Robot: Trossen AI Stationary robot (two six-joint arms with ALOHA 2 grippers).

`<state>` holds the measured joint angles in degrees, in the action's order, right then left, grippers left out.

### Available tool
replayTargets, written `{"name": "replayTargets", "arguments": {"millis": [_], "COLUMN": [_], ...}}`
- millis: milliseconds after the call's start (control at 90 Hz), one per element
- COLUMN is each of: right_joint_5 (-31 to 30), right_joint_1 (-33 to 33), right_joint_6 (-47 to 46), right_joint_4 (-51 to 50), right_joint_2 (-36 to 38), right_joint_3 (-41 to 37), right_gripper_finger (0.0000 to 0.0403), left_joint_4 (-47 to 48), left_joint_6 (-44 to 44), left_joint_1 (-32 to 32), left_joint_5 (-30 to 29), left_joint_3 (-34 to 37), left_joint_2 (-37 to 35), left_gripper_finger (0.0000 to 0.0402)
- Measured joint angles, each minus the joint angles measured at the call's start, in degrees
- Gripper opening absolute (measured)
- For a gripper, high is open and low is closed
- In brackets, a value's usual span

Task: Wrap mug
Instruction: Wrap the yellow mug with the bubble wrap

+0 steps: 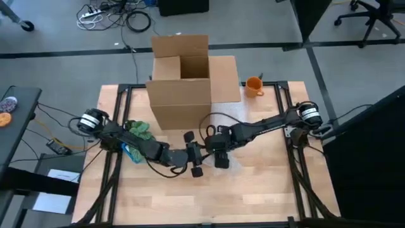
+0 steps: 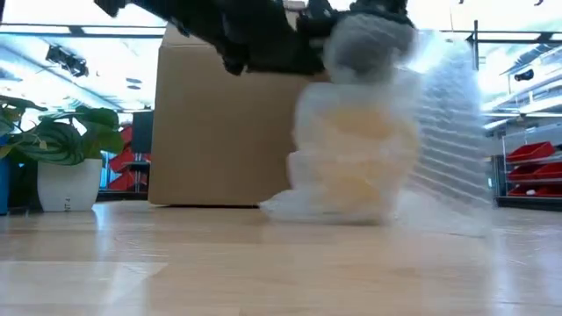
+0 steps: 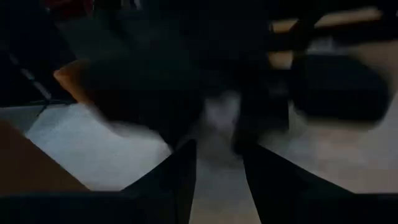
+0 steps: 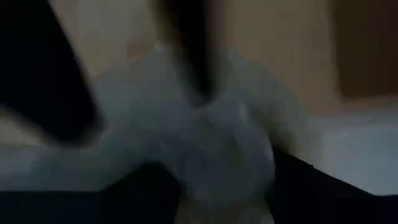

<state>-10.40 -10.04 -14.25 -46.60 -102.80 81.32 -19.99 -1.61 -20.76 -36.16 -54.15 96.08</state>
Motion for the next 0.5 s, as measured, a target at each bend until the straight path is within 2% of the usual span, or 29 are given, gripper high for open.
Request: {"name": "replayTargets", "arguments": {"millis": [244,500], "right_joint_5": [-0.6,-0.7], "right_joint_1": [-0.5,-0.5], "right_joint_6": [-1.0,-1.1], "right_joint_4": [-0.3,3.7], "right_joint_2": [0.0,-0.5], "right_joint_3": [-0.1,-0.1], "right_gripper_finger": [0.0173,0.0173], "left_joint_4": [-6.0,-9.4], "left_joint_6": [2.9,3.4], "left_joint_1": [-3.2,0.1], "left_joint_5": [-0.4,0.8], "left_joint_3": [-0.1,0.0], "left_joint_2": [1.0,5.1], "left_gripper_finger": [0.0117,0.0117]}}
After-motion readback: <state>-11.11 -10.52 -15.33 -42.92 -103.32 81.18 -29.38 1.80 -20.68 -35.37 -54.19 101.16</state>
